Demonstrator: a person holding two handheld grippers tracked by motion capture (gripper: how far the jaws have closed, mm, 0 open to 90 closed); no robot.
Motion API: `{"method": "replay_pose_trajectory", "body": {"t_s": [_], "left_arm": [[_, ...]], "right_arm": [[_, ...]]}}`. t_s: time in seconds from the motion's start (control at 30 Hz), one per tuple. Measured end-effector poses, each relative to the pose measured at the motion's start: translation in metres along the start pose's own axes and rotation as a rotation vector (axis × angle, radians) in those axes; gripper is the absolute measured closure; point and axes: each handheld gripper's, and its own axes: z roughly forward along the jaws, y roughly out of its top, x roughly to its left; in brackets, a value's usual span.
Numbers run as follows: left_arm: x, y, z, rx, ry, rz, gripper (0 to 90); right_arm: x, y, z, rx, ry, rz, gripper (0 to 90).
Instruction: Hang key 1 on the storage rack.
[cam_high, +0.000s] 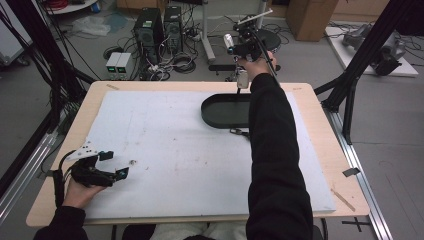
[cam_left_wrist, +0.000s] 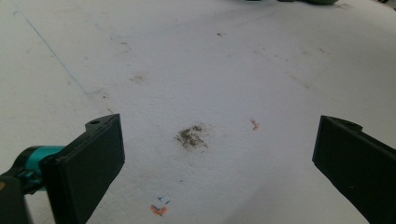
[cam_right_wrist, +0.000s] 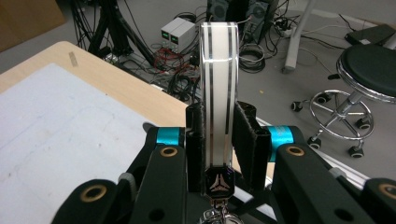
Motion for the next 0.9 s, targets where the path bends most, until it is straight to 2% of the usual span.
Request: {"method": "replay_pose_trajectory", "body": {"t_s": [0.13, 0.33, 0.43, 0.53, 0.6, 0.7, 0.77, 0.8, 0.87, 0.9], "left_arm": [[0.0, 0.0, 0.0, 0.0, -0.001, 0.001, 2.7], [0.001, 0.0, 0.0, -0.001, -0.001, 0.001, 2.7], [0.001, 0.0, 0.0, -0.004, -0.001, -0.002, 2.7], [0.001, 0.0, -0.001, -0.005, 0.002, 0.001, 2.7], [0.001, 0.0, -0.001, -0.003, 0.003, 0.002, 2.7], [0.001, 0.0, 0.0, -0.005, 0.002, -0.002, 2.7], [0.0, 0.0, -0.001, -0.005, 0.004, 0.0, 2.7], [0.0, 0.0, -0.001, -0.005, 0.004, 0.0, 2.7], [0.0, 0.0, -0.001, -0.003, 0.006, 0.003, 2.7], [0.0, 0.0, -0.001, -0.003, 0.006, 0.003, 2.7]], "right_arm": [[0.004, 0.005, 0.007, 0.005, -0.034, -0.001, 75.4], [0.001, 0.003, 0.019, 0.014, -0.099, 0.045, 75.4], [-0.004, 0.002, 0.023, -0.006, -0.098, 0.062, 75.5], [-0.012, -0.001, 0.024, -0.037, -0.081, 0.125, 75.5], [-0.015, -0.003, 0.024, -0.052, -0.076, 0.127, 75.5], [-0.02, -0.01, 0.023, -0.059, -0.043, 0.141, 75.2], [-0.023, -0.015, 0.023, -0.061, -0.001, 0.147, 74.3], [-0.024, -0.017, 0.023, -0.047, 0.019, 0.135, 73.4], [-0.024, -0.021, 0.02, -0.051, 0.007, 0.124, 65.1], [-0.024, -0.021, 0.02, -0.051, 0.007, 0.124, 65.1]]}}
